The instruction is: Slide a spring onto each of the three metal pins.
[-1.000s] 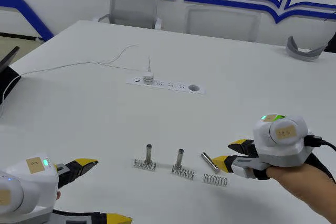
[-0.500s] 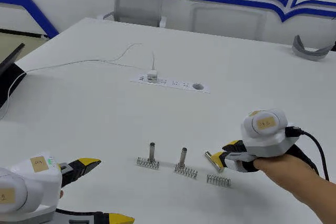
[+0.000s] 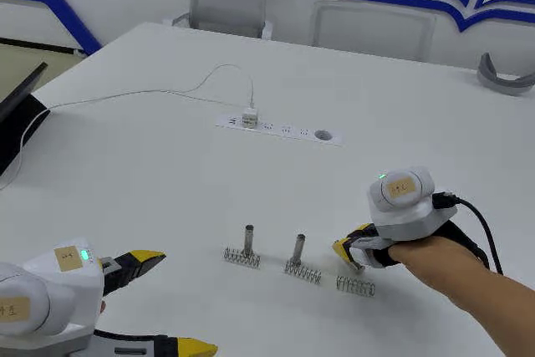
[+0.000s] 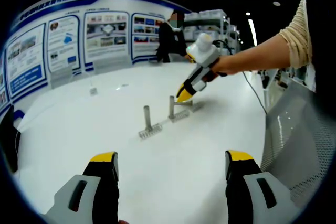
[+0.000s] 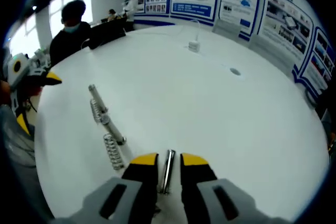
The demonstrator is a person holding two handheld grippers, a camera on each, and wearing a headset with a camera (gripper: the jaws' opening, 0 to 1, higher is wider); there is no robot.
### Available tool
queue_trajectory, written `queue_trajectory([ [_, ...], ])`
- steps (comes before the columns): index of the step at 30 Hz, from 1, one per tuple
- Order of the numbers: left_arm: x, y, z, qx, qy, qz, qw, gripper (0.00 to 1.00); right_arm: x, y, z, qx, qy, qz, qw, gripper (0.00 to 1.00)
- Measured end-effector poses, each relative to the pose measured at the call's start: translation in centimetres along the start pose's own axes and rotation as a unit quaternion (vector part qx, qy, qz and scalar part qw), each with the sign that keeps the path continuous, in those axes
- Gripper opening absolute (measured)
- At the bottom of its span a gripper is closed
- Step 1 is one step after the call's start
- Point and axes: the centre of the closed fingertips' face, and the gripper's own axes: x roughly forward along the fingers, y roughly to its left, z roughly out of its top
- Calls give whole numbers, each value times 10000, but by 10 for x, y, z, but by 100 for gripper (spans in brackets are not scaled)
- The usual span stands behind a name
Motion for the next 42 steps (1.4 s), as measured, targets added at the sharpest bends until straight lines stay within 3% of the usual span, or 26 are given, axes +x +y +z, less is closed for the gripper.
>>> queue_trajectory([
  [25, 2, 5, -5, -61, 54, 25, 10000, 85, 12, -2, -6, 150, 592, 266, 9978, 10],
  [29, 2, 5, -5, -66, 58, 20, 10000, 84, 13, -2, -7, 230, 811, 296, 9960, 10],
  [33, 2, 5, -4, -71, 50, 25, 10000, 84, 14, -1, -7, 179, 1048, 263, 9940, 9],
  [37, 2, 4, -5, -76, 65, 22, 9999, 84, 15, 0, -8, -115, 1259, 243, 9917, 10],
  [42, 3, 4, -5, -64, 73, 17, 10000, 84, 14, 1, -9, -195, 1352, 234, 9903, 10],
])
